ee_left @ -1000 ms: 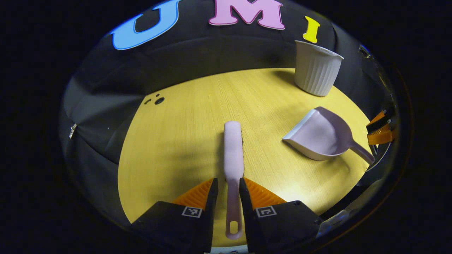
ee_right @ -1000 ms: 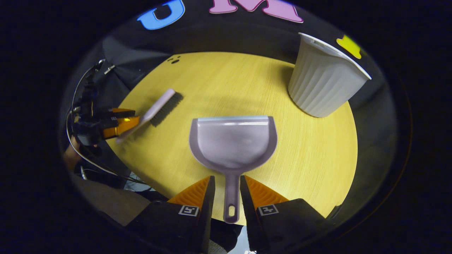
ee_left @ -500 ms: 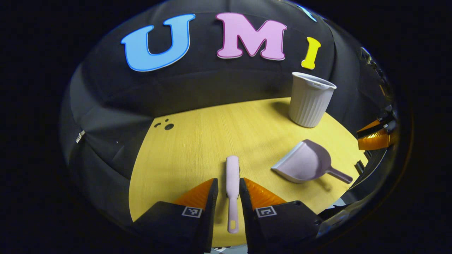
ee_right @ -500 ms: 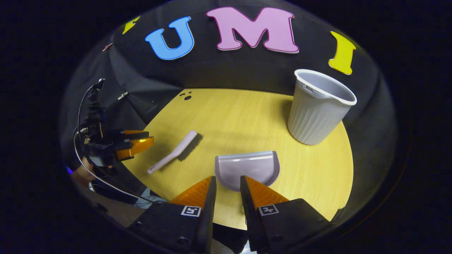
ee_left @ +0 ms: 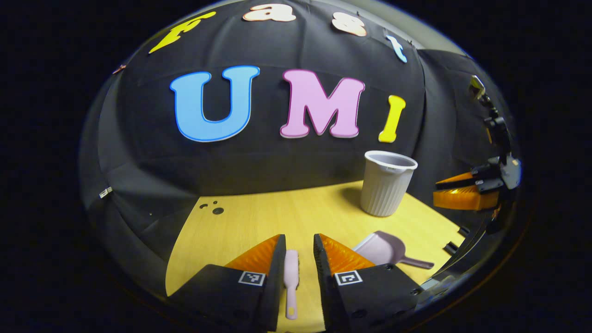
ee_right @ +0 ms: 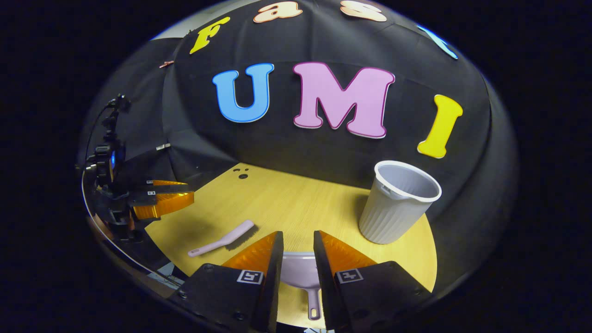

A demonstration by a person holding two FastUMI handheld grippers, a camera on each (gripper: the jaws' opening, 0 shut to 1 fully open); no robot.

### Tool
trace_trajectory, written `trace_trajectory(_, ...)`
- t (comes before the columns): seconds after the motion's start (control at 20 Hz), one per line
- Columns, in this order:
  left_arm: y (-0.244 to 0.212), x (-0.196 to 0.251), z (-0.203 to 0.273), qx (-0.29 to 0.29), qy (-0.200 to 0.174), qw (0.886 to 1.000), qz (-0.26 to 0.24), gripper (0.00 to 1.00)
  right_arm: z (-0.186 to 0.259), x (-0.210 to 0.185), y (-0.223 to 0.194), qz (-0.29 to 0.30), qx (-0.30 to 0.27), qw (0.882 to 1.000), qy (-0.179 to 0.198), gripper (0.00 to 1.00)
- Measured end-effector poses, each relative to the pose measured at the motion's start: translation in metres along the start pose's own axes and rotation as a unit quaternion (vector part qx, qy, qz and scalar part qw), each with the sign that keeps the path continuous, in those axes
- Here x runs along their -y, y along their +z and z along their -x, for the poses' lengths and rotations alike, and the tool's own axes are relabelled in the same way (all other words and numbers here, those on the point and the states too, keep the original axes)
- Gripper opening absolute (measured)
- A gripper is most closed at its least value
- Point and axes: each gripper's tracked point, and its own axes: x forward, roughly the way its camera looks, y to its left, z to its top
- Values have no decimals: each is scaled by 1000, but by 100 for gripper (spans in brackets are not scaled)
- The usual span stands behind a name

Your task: Pick up the small broom and dustpan from the desktop, sweep the trash into the dustpan with the broom, and then empty the trash into the garbage bin.

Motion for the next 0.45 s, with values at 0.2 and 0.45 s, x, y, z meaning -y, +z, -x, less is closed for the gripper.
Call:
trace_trajectory(0.2,11,-8,7,10,5,1000,5,40,5,3,7,-5,20,1000,-15,42)
trace_trajectory(0.45,13,-9,4,7,11,1000,-3,40,9,11,16,3,28,999,-25,44)
